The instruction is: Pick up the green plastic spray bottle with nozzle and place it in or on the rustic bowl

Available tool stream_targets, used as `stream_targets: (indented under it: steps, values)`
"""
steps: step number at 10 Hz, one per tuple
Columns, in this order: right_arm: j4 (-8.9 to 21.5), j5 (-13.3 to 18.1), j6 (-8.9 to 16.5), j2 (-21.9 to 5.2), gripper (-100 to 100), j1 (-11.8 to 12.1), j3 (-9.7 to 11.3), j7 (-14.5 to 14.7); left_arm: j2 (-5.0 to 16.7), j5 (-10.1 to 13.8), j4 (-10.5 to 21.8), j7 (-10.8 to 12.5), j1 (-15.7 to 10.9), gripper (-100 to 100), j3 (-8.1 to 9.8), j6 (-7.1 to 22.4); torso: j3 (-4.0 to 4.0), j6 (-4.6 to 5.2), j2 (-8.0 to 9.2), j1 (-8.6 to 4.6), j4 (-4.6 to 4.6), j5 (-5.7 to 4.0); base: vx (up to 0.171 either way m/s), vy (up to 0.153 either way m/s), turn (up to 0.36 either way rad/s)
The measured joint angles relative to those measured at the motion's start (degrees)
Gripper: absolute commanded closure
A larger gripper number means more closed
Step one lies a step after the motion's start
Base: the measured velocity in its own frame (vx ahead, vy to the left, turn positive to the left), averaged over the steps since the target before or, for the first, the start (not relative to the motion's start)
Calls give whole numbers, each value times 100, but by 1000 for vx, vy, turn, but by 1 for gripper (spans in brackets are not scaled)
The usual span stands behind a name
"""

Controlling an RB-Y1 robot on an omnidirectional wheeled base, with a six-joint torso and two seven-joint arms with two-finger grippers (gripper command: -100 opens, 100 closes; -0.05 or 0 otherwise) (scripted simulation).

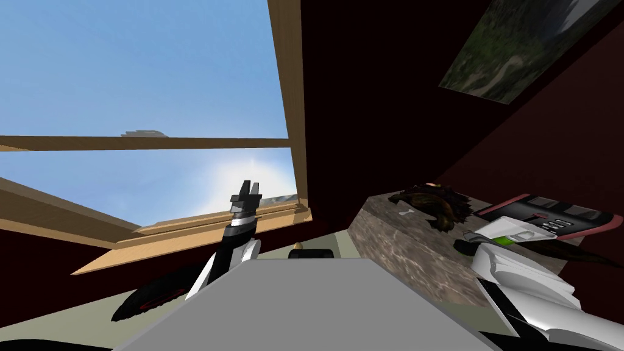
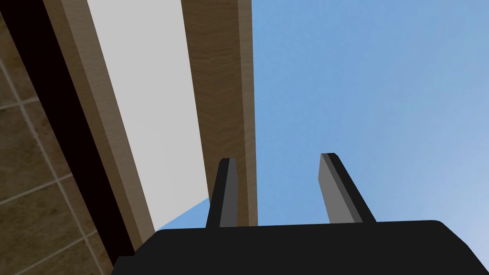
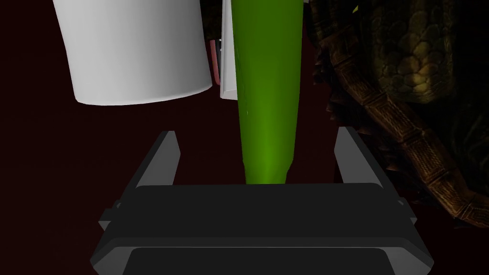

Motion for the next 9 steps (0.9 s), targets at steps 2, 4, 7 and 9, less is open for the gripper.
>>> stream_targets:
  steps: [2,4,7,9]
  values:
    - [-100,-200,-9,5,-100,53,-24,235,0,0,0,0,-1,0,0,0,4,-4,6,-9,2,-2,6,-34,-19]
    - [-88,-163,-15,4,-100,46,-29,202,0,0,0,0,-1,0,0,0,4,-5,5,3,2,0,4,-6,8]
    - [-87,-158,-16,5,-100,44,-30,196,0,0,0,0,-1,0,-1,0,5,-4,8,13,2,3,-3,13,2]
    - [-80,-100,0,28,-100,28,-31,171,0,0,0,0,-1,0,0,0,5,-5,7,-16,3,-1,2,-71,39]
